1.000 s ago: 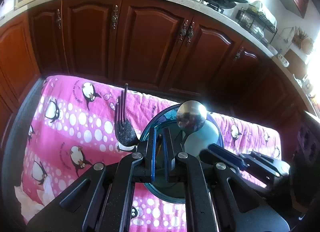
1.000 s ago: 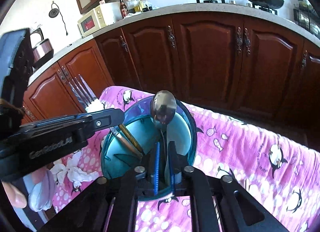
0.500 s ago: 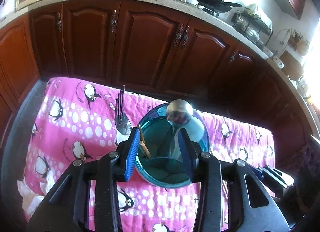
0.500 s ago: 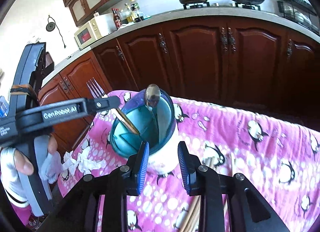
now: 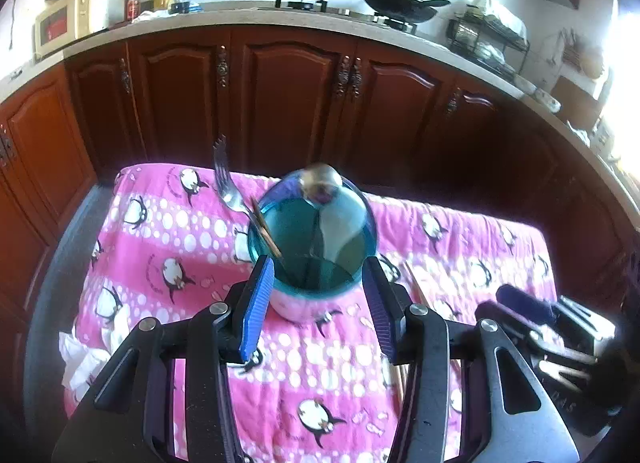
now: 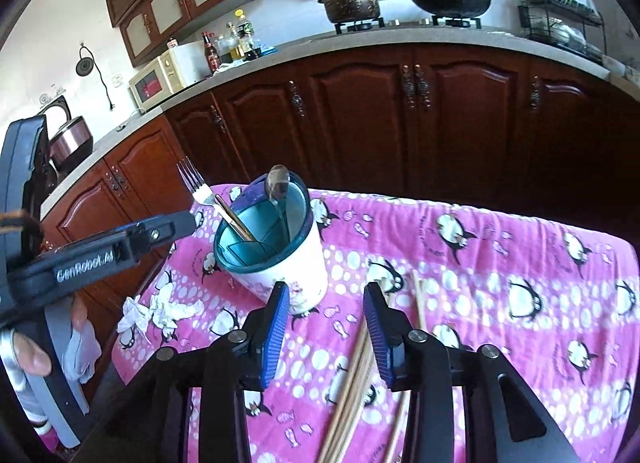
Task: Organize utensils
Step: 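Withdraw both open grippers from the holder toward the loose chopsticks, then close the left gripper on a wooden chopstick while the right grasps another chopstick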
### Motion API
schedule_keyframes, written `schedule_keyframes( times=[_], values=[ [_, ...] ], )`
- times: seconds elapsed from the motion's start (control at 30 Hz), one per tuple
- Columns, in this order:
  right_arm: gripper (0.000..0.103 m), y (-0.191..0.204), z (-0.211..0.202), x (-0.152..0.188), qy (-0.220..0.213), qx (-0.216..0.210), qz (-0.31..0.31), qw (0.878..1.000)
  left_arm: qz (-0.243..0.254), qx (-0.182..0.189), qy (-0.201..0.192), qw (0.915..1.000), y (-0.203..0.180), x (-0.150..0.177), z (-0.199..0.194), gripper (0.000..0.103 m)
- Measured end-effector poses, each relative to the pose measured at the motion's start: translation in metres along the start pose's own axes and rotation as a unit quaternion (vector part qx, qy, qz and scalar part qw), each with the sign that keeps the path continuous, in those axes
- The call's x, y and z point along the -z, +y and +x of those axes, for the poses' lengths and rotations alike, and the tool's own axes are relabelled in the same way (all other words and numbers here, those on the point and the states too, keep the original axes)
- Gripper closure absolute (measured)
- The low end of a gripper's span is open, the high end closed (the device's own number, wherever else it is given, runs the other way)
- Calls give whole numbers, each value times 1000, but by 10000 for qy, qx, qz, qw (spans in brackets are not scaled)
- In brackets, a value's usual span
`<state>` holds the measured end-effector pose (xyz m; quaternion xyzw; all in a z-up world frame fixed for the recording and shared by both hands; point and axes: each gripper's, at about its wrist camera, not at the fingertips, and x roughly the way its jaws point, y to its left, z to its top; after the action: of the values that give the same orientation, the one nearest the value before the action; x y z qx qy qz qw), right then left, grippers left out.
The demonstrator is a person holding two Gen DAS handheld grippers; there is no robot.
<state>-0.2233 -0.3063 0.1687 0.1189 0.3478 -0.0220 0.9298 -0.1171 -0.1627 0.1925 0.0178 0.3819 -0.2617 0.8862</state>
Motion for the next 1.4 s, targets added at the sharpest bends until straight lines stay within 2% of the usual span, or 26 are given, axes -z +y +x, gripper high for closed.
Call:
schedule_keyframes(
  times=[0.5,0.9,1.17,1.4],
  values=[
    [62,-12,-40,29,-23,280,114,9995,343,-6,10,9994,-40,45,-19,53],
    [62,-31,-49,48,37,435,310,9986,479,77,172,9987,-61,59,-15,53],
    [62,-57,-39,60,213,493,606,9967,269,306,611,9973,-58,68,12,53],
    [62,-75,-13,74,563,450,820,9940,150,409,980,9942,-52,80,44,53]
  ],
)
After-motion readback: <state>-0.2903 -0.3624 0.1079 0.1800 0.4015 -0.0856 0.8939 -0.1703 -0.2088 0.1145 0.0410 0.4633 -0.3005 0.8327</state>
